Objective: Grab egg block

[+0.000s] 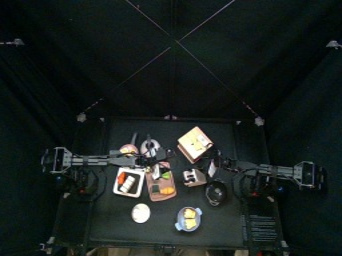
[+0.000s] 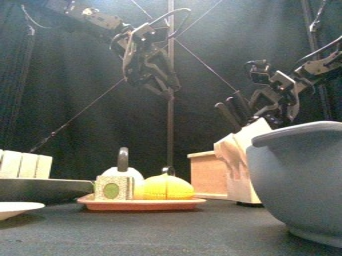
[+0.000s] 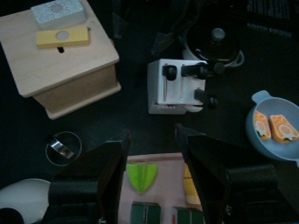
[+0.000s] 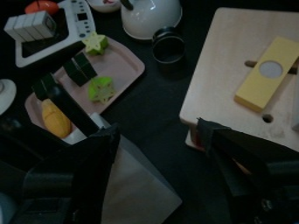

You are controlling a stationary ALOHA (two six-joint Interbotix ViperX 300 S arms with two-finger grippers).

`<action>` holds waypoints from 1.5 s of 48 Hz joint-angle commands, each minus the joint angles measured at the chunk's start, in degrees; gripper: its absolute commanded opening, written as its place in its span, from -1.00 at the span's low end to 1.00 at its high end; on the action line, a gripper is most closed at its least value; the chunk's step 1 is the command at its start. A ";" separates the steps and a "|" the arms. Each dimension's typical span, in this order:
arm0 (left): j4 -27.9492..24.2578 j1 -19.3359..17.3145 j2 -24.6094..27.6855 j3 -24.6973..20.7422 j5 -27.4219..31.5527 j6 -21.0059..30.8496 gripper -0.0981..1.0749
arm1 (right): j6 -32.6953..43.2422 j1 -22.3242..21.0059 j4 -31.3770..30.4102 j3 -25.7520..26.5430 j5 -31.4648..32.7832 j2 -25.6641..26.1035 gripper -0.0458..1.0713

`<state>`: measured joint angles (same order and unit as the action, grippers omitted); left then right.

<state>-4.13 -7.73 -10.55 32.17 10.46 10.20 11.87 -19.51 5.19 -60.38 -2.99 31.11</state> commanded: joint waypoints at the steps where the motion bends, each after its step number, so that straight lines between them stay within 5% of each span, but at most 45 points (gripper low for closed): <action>1: 0.18 -1.76 -2.72 2.29 -5.01 0.00 0.58 | 0.09 -0.97 3.96 3.60 2.72 1.76 0.86; 23: 0.88 -6.42 -7.12 13.18 -18.19 -0.35 0.58 | 0.35 -10.90 23.55 9.58 15.47 4.31 0.86; 39: -2.02 -13.18 -13.01 17.49 -18.98 -0.79 0.58 | 0.44 -17.84 27.16 13.45 15.12 3.78 0.86; 53: -4.57 -15.64 -14.15 21.09 -21.88 -0.79 0.58 | 0.97 -21.09 32.78 18.11 33.66 0.70 0.86; 58: -5.27 -15.64 -14.15 21.80 -22.94 -0.79 0.58 | 5.80 -22.24 28.92 20.21 40.52 -0.97 0.86; 64: -5.45 -15.64 -14.77 22.41 -23.29 -0.79 0.58 | 14.94 -22.06 15.64 23.38 47.37 -1.49 0.86; 72: -5.27 -15.64 -15.29 23.03 -23.64 -0.70 0.58 | 25.66 -18.37 1.67 24.08 48.96 0.88 0.86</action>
<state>-9.49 -23.20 -25.14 55.72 -12.39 9.49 33.84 -40.25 13.71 -37.71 46.05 29.88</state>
